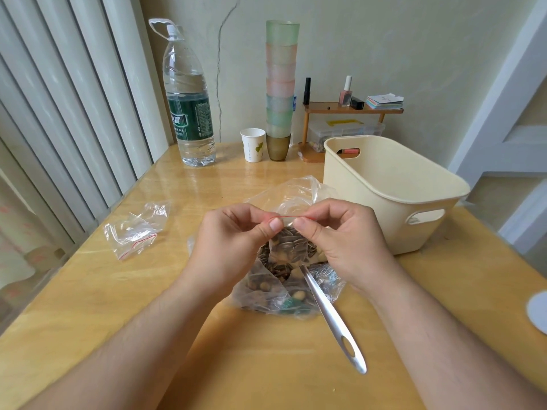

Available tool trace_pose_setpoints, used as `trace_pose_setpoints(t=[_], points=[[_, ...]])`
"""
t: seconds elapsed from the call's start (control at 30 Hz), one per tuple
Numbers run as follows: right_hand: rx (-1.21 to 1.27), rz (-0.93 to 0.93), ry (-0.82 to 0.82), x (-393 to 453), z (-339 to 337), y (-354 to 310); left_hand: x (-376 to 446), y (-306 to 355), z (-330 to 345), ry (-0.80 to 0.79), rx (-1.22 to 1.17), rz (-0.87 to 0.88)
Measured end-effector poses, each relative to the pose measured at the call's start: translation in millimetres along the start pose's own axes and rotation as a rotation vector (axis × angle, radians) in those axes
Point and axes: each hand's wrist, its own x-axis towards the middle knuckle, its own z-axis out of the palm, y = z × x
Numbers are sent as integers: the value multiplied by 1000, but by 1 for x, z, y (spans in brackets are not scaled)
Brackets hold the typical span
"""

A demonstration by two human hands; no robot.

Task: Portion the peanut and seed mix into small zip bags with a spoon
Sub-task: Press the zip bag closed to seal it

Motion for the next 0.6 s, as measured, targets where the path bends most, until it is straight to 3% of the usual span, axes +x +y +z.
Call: trace_pose_setpoints(t=[0.17,0.4,0.6], points=[[53,77,0,1,-2,-2,2,-1,-2,-24,-31,-49],[-84,29,66,3,-1,5,3,-2,0,-19,14,-27],[3,71,115,2,0,2,-2,-1,8,-20,-77,-39]])
